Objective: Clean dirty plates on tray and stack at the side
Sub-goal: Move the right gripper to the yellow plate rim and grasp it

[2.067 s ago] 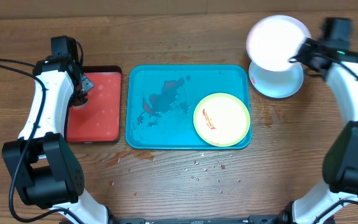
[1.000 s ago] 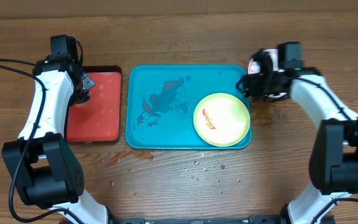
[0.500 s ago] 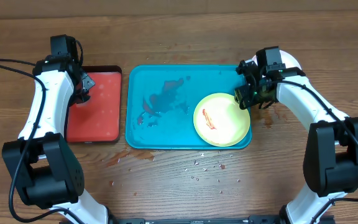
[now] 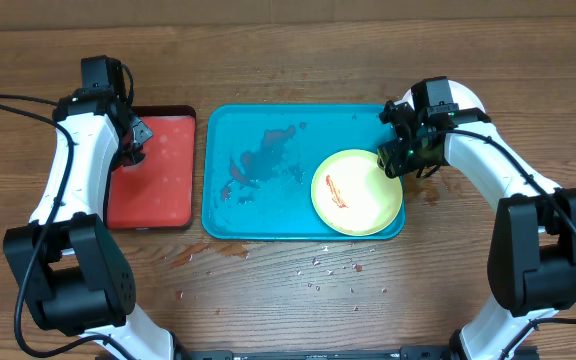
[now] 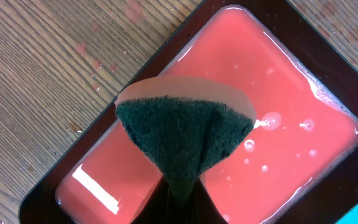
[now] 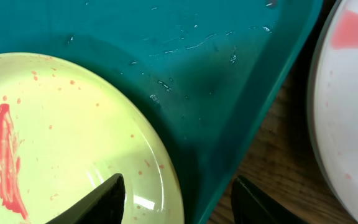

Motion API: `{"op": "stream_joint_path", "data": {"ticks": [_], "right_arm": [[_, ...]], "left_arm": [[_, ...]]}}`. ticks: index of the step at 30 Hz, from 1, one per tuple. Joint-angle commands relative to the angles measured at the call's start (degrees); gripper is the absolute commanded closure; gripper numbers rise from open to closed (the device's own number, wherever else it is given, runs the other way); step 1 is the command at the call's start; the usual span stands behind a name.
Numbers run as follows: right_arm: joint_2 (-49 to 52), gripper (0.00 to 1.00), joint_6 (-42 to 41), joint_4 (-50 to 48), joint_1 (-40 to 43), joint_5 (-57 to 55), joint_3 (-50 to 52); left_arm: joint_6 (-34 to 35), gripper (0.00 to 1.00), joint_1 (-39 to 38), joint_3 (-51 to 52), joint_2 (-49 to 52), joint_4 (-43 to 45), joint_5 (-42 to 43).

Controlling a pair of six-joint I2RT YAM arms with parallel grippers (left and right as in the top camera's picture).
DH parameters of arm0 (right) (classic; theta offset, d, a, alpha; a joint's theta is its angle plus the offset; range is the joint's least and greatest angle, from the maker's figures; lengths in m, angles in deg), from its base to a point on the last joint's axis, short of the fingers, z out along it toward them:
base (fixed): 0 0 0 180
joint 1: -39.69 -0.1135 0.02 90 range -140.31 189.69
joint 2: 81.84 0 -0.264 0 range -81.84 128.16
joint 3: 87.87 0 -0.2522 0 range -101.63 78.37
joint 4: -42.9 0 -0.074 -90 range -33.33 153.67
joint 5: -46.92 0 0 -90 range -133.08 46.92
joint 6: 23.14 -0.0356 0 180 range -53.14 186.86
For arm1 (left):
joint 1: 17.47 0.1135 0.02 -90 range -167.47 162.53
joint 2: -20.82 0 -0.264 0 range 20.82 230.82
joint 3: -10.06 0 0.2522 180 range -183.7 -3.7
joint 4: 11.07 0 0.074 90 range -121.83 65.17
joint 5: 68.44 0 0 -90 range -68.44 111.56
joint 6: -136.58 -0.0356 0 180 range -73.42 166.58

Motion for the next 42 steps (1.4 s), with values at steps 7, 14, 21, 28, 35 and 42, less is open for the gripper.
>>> {"op": "stream_joint_path", "data": {"ticks": [7, 14, 21, 28, 35, 42], "right_arm": [[-0.85, 0.43, 0.39, -0.76, -3.02, 0.15, 0.39], [3.19, 0.44, 0.39, -2.03, -3.23, -2.64, 0.39], [4.28, 0.45, -0.07, 0.52, -3.85, -2.75, 0.37], [4.28, 0.50, -6.86, 7.23, -5.55, -2.71, 0.37], [4.28, 0.61, -10.49, 7.58, -6.99, -2.75, 0.37], [4.28, 0.75, -13.27, 2.45, -7.21, -1.77, 0.37]], "left_arm": [[0.55, 0.96, -0.04, 0.33, 0.59, 0.26, 0.07], [0.50, 0.96, -0.04, 0.33, 0.59, -0.04, 0.04], [0.52, 0.96, -0.04, 0.33, 0.59, -0.33, 0.07], [0.52, 0.96, -0.04, 0.33, 0.59, -0.33, 0.07], [0.50, 0.96, -0.04, 0.33, 0.59, 0.00, 0.07], [0.48, 0.96, -0.04, 0.33, 0.59, -0.02, 0.48]]}}
